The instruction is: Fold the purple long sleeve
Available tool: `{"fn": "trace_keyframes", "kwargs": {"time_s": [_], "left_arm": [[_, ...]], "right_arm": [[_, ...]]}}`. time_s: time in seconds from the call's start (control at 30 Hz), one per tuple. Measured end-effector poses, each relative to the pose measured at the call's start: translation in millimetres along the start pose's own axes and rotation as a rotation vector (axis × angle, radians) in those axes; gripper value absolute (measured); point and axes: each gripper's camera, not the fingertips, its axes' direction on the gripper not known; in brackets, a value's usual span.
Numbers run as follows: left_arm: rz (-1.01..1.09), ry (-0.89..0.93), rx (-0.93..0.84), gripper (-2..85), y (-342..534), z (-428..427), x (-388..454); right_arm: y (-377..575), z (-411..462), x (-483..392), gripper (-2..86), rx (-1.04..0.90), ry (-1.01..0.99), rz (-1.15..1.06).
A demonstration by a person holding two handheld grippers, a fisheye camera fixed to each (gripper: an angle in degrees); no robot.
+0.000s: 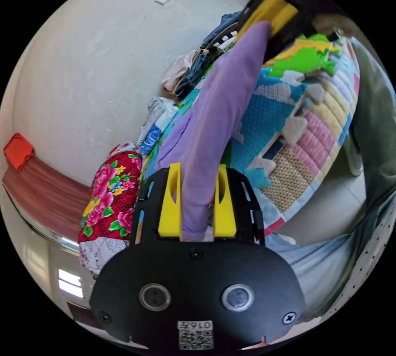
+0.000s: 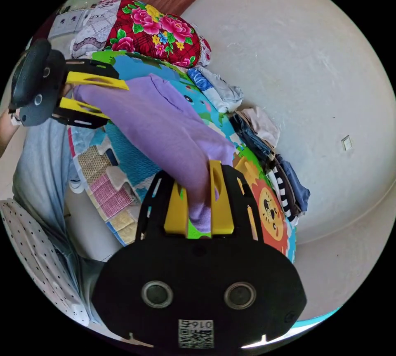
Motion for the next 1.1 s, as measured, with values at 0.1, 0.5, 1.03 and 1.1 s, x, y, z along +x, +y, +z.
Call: {"fn": "trace_keyframes", "kwargs": {"time_s": [0.1, 0.5, 1.03, 1.1], "left_arm": [[0.069, -0.18, -0.05, 8.4, -7, 24, 36], [0.327, 0.198, 0.029, 5.8, -101, 34, 73], [0.875, 0.709, 0.07, 5.4, -339, 3, 108], [0.902, 0.714, 0.069, 5.4, -383, 20, 105]], "right_arm": [[-11, -1, 21, 8.5, 0.001, -0.019, -0.034], [-26, -29, 49, 8.6, -0.091, 0.009, -0.374], [-94, -102, 312, 7.6, -0.334, -0.389, -0.324], [-105, -89, 357, 7.5, -0.361, -0.374, -0.313]]}}
